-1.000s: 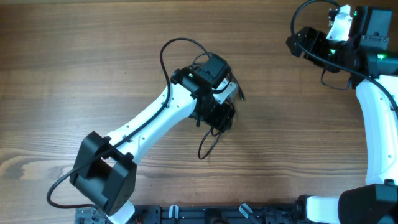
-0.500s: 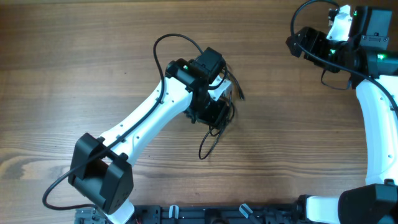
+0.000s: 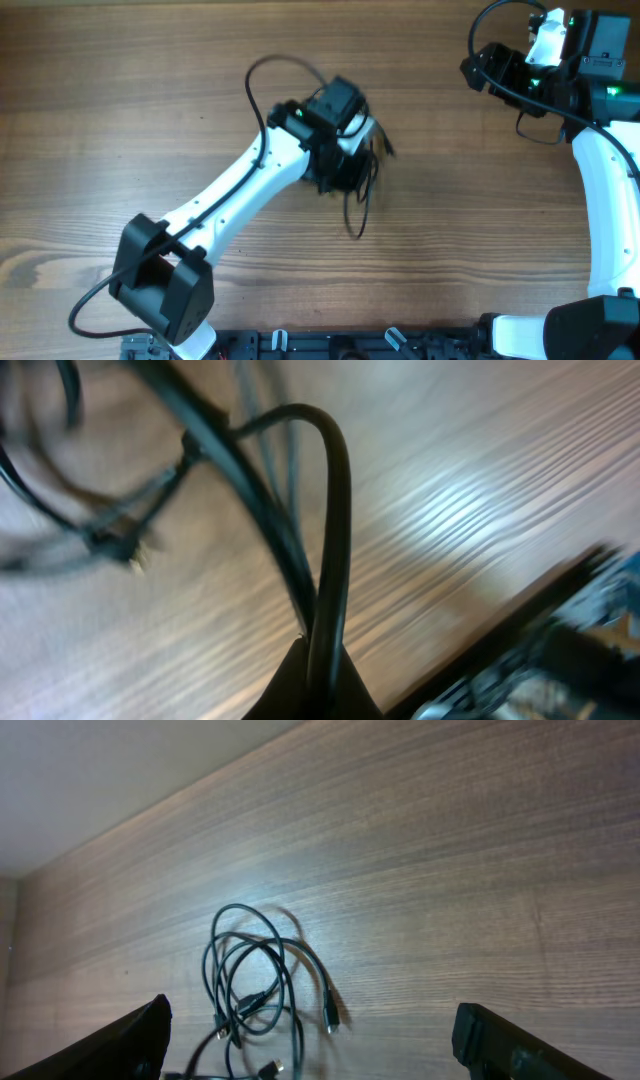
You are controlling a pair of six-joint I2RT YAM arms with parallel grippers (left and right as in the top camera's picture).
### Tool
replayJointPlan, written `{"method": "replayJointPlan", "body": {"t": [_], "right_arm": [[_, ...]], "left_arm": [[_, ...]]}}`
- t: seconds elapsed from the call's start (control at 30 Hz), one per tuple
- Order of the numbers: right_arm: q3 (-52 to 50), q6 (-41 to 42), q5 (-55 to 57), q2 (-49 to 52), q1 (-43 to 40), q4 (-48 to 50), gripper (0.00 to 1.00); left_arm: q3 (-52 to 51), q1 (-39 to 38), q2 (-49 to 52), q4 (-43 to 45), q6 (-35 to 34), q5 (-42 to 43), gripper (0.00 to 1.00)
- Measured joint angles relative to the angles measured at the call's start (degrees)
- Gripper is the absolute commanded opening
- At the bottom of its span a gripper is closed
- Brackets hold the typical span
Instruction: Untangle cables
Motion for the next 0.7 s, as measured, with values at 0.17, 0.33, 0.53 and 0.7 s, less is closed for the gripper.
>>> {"method": "replayJointPlan", "body": {"t": [0.17,0.33,0.53,0.7], "right_arm": [[0.0,0.3,0.2,0.0,0.0,-0.1,0.94],[0.0,0.3,0.2,0.0,0.0,-0.7,0.94],[0.0,0.3,0.2,0.0,0.0,-0.7,0.94],[0.0,0.3,-0.6,0.0,0.0,-0.9,0.94]], "left_arm": [[24.2,0.5,-1.0,0.1,-0.8,0.2,0.04],[35.8,3.1,-2.2,3.0,-1.3,0.2,0.04],[36.3,7.4,-2.3,10.8,-7.0,0.8,0.04],[36.3,10.6,-2.3,26.8,-14.1,6.6,0.04]]}}
